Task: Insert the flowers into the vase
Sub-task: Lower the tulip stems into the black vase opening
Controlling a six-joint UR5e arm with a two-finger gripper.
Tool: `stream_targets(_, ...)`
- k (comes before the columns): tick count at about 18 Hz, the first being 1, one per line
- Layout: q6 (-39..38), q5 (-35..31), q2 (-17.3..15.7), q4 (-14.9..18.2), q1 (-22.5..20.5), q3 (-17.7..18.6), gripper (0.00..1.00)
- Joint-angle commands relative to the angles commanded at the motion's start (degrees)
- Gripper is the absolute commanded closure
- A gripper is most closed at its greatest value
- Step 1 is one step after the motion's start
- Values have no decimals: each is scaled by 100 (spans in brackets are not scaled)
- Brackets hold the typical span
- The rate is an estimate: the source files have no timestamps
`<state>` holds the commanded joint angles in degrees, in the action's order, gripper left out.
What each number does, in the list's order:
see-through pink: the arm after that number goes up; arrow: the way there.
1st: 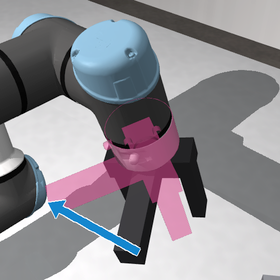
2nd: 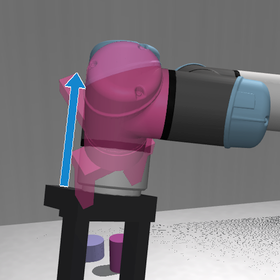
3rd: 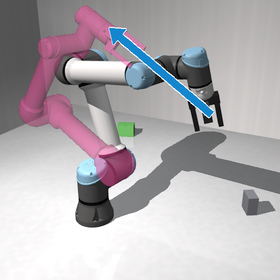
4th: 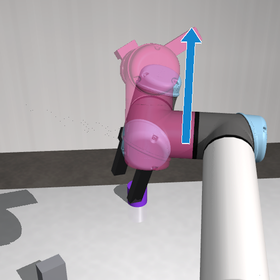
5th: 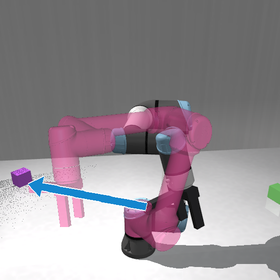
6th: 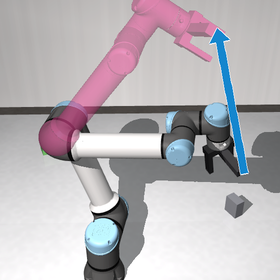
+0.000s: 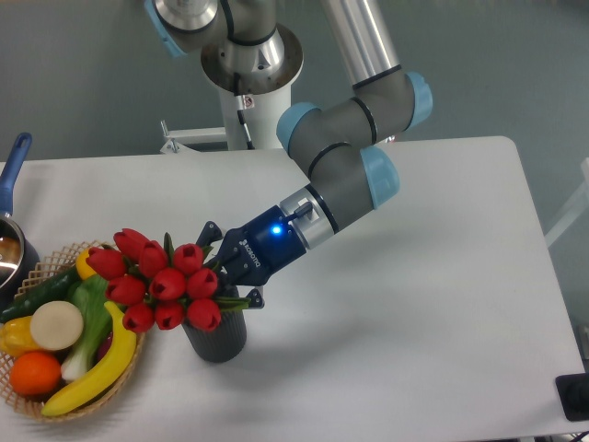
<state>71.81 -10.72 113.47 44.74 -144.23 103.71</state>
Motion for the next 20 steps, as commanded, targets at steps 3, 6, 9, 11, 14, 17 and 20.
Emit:
stream_targets(3,9,0,70,0,-53,0,73)
stream_targets(6,219,0,114,9,-79,88,73)
stream_targets(9,255,0,114,0,-79,132,72)
stream_targets(11,299,0,114,0,-123,219,72)
stream_targets(14,492,0,97,-9,-158,351,71)
stream_targets(17,606,0,97,-9,-167,422,70)
stream_targets(20,615,0,105,-9,-167,439,68)
